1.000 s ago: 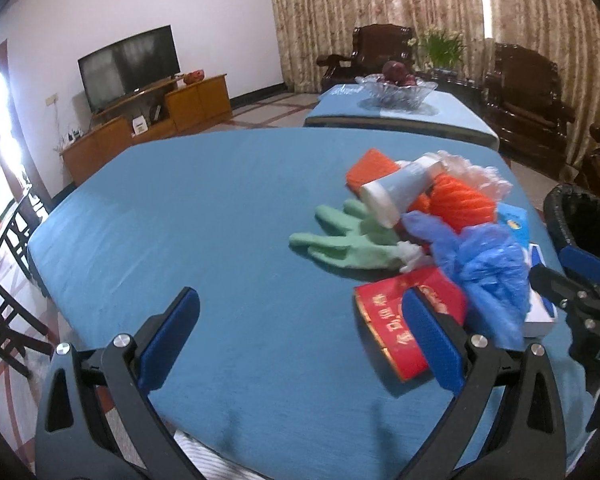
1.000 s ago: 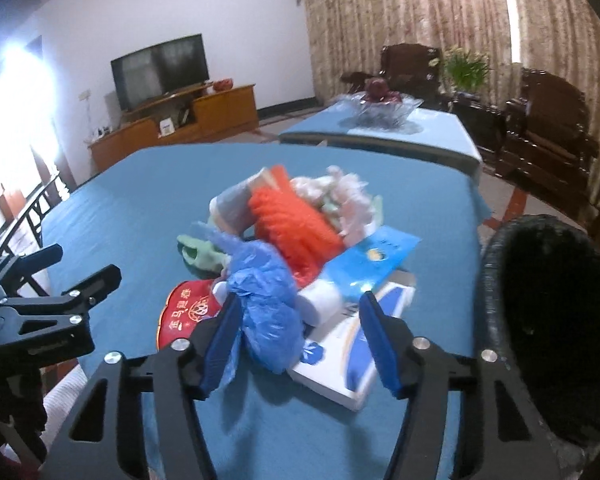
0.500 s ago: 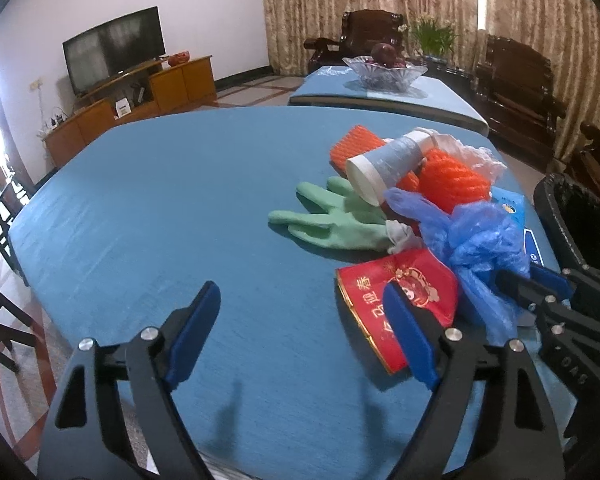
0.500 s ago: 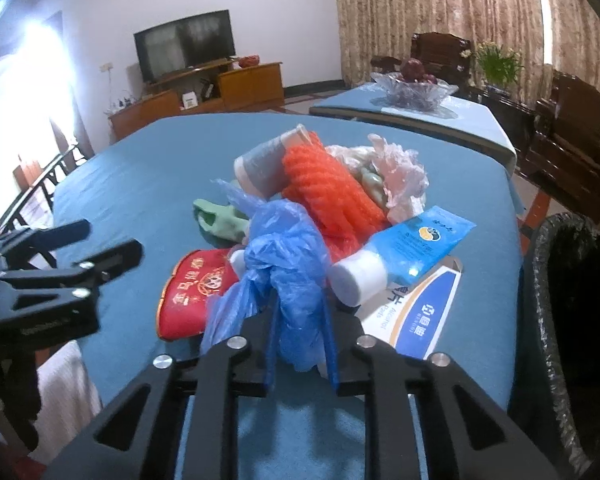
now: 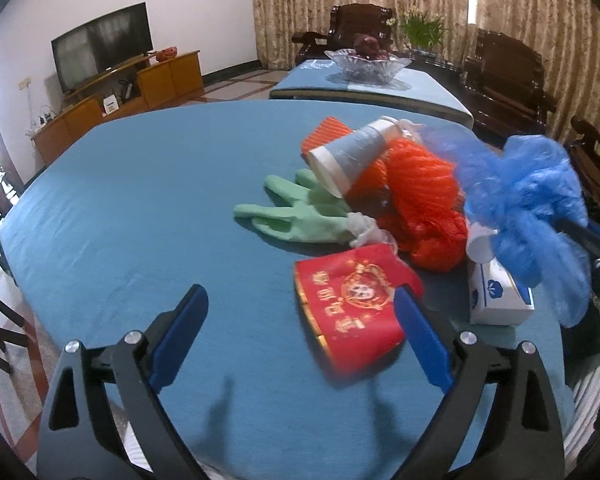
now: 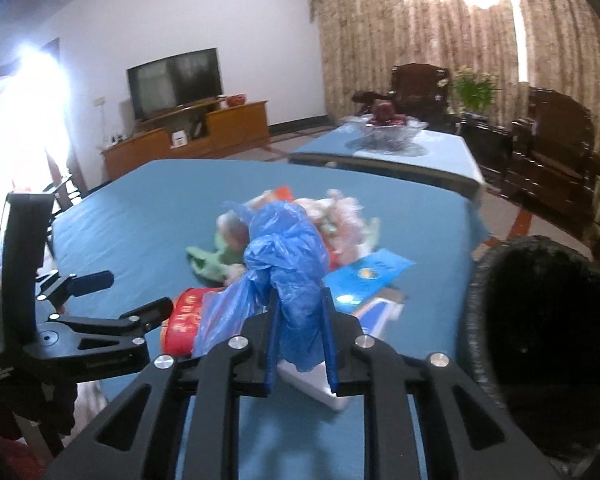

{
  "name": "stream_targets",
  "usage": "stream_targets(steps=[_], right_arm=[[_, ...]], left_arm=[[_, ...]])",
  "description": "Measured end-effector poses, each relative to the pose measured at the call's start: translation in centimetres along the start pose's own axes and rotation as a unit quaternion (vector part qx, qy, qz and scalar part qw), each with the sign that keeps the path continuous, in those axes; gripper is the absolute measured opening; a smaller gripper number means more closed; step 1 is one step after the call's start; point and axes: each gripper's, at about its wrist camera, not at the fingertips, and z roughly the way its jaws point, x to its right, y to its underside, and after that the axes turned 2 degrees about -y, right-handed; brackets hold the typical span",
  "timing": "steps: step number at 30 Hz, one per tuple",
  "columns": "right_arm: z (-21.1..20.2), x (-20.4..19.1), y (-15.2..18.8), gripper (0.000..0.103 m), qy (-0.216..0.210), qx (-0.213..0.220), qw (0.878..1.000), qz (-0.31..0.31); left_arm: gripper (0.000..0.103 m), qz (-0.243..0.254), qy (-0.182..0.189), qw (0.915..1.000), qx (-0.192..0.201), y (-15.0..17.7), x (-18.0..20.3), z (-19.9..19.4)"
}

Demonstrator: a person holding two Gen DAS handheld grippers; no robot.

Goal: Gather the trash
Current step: 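Grasp the red printed envelope with the left gripper while the right holds the bag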

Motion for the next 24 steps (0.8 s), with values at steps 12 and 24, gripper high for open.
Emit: stream_targets(steps=[12, 24], right_arm=[[1.3, 1.9, 0.6, 0.019, 0.016, -0.008, 1.0, 0.0], [2.0, 2.6, 1.4, 0.019, 0.015, -0.019, 1.0, 0.008]], left_arm=[[0.096, -0.001, 0.009, 0.9994, -0.033, -0.9, 2.8, 4.0], [0.087, -0.031, 0.049, 0.9961, -0.067, -0.2, 2.3, 6.0]])
